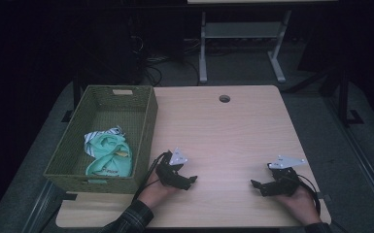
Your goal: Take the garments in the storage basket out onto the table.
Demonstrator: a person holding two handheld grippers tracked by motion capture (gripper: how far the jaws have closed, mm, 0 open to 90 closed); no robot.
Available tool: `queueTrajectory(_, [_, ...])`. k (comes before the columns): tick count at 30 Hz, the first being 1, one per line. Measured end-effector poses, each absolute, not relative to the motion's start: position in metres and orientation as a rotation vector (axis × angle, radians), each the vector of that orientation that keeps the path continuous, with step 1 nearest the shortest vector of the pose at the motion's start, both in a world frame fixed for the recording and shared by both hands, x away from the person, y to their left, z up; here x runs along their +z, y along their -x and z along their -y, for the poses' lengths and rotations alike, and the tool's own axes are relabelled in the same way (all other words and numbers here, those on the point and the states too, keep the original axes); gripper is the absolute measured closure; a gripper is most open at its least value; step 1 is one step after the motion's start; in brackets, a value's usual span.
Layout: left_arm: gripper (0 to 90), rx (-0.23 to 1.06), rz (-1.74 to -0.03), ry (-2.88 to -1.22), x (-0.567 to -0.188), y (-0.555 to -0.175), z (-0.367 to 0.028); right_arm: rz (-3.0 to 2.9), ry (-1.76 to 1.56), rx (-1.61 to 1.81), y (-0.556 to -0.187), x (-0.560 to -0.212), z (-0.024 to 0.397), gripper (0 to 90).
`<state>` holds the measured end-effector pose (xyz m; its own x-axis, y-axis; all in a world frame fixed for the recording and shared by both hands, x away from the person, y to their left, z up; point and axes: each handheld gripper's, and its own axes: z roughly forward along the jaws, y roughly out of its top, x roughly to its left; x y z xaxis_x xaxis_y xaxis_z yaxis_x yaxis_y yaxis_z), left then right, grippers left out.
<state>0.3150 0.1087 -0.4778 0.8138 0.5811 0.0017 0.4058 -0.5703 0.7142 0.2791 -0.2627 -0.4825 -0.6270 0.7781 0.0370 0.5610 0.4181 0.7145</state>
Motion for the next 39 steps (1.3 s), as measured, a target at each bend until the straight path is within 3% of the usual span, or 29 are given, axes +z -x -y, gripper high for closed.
queueTrajectory(39, [12.7,0.268,-0.716,-2.36,-0.462,-0.326,-0.103,-2.377,-1.169,1.026,-0.279,-0.483,0.262,7.1])
